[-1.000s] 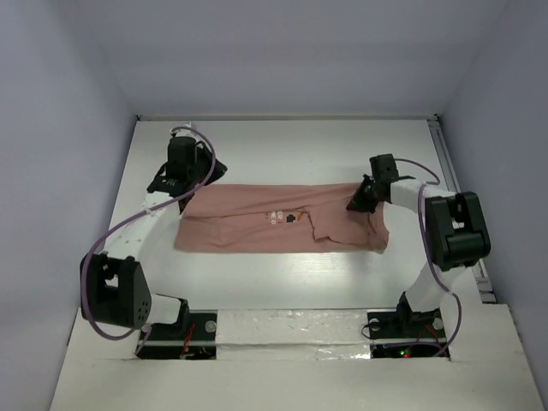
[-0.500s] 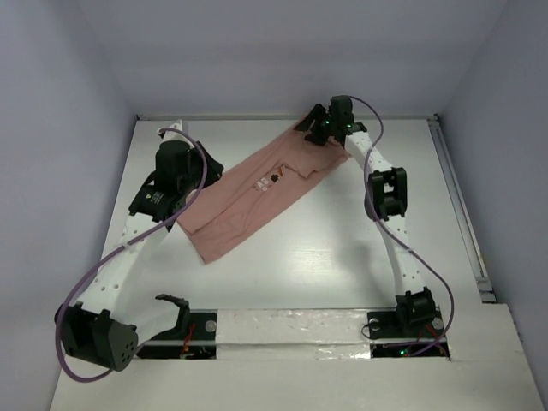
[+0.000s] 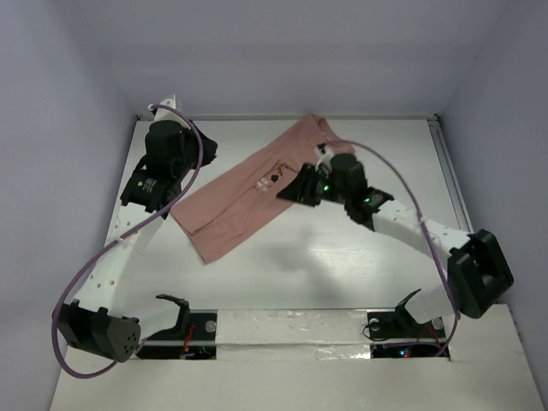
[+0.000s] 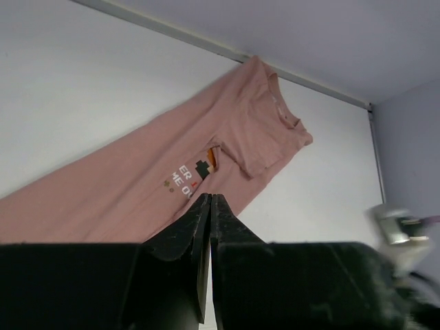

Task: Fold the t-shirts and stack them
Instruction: Fold the tshirt

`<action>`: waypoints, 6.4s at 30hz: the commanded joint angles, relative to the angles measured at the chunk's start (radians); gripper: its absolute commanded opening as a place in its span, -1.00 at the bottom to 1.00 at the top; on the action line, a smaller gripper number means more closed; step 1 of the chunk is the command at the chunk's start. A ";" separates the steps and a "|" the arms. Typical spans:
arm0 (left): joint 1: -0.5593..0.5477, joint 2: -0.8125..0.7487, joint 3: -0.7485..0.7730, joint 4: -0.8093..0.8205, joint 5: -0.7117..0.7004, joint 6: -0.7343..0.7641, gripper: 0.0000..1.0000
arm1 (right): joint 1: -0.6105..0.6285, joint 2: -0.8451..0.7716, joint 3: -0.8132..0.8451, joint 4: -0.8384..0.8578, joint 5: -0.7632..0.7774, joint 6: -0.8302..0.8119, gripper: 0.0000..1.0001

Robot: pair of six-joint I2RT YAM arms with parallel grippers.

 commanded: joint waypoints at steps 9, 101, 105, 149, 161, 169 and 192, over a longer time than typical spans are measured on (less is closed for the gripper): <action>0.004 -0.024 0.031 0.012 0.096 -0.001 -1.00 | 0.168 0.390 -0.057 0.123 0.232 0.282 0.10; -0.278 0.224 -0.672 -0.157 0.507 0.088 -0.75 | 0.580 -0.392 -0.690 -0.357 0.319 0.775 -1.00; -0.278 0.158 -0.643 -0.258 0.501 0.105 -1.00 | 0.626 -0.370 -0.544 -0.505 0.341 0.715 -1.00; -0.180 1.054 0.653 -0.119 0.173 0.025 -1.00 | -0.406 0.289 0.150 -0.330 0.253 -0.218 -1.00; -0.180 0.952 0.600 -0.012 0.177 0.032 -0.20 | -0.424 0.222 0.161 -0.339 0.295 -0.219 0.20; -0.192 0.658 0.231 0.131 0.189 -0.014 -0.23 | -0.378 0.133 0.085 -0.362 0.154 -0.218 -1.00; -0.255 0.631 -0.326 0.297 0.236 -0.013 -0.92 | -0.213 0.599 0.477 -0.355 0.425 -0.302 -1.00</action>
